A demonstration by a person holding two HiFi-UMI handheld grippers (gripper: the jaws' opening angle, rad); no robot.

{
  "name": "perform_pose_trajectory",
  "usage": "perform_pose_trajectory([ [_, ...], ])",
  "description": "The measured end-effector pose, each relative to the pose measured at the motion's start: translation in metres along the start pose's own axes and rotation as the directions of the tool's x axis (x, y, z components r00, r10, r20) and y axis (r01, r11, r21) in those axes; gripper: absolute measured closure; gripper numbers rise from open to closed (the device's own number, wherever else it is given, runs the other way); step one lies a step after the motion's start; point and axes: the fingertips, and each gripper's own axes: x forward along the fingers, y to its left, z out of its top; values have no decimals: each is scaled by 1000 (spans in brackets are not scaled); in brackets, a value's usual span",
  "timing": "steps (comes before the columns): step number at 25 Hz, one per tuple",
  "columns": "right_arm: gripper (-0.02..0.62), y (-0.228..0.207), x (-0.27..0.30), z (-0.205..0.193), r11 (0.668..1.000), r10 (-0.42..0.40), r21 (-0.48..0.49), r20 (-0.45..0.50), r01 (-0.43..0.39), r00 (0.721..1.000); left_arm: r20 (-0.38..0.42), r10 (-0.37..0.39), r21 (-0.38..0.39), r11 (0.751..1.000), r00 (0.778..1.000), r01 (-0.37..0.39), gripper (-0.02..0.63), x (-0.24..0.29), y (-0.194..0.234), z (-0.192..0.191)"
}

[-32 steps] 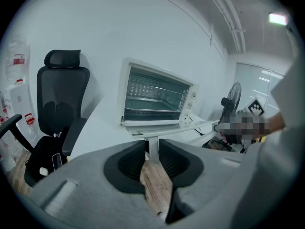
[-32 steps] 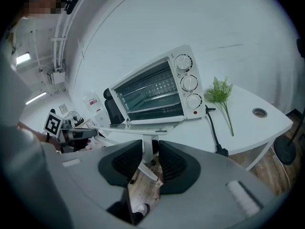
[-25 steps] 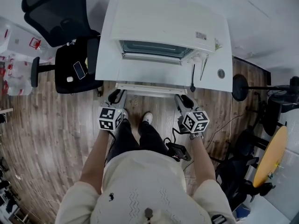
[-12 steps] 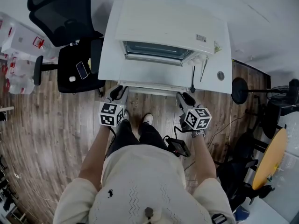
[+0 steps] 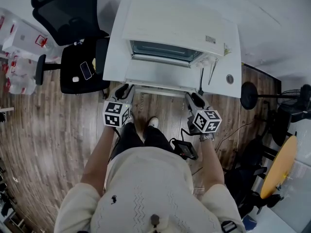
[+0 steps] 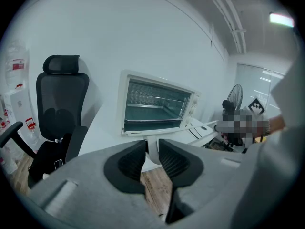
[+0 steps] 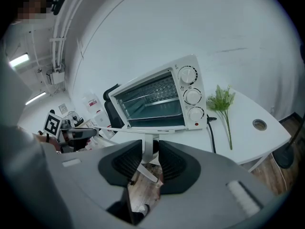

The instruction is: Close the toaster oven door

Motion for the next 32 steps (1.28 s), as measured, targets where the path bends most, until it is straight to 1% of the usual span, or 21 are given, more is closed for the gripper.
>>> perform_pose_trajectory([
  [4,474,1,1,0,1000,-10,-5,-12,10,1000,1,4,-3,1000,1000,-4,518,-1,0,0],
  [11,480,2,-1,14,999,-35,-1,-12,35,999,12,13,-2,1000,1000,-13,518,-1,1,14],
  [15,480,2,0,20,999,-36,4,-12,36,999,16,20,-1,1000,1000,-20,518,-1,2,20],
  [21,483,1,0,21,998,-52,18,-20,53,998,-14,48,-13,999,999,-48,522,0,2,21],
  [26,486,0,1,26,998,-60,36,-23,60,998,-8,61,-17,998,998,-61,523,2,3,26],
  [32,486,1,1,31,997,-70,39,-60,72,996,-9,71,-33,997,997,-71,523,1,4,31],
])
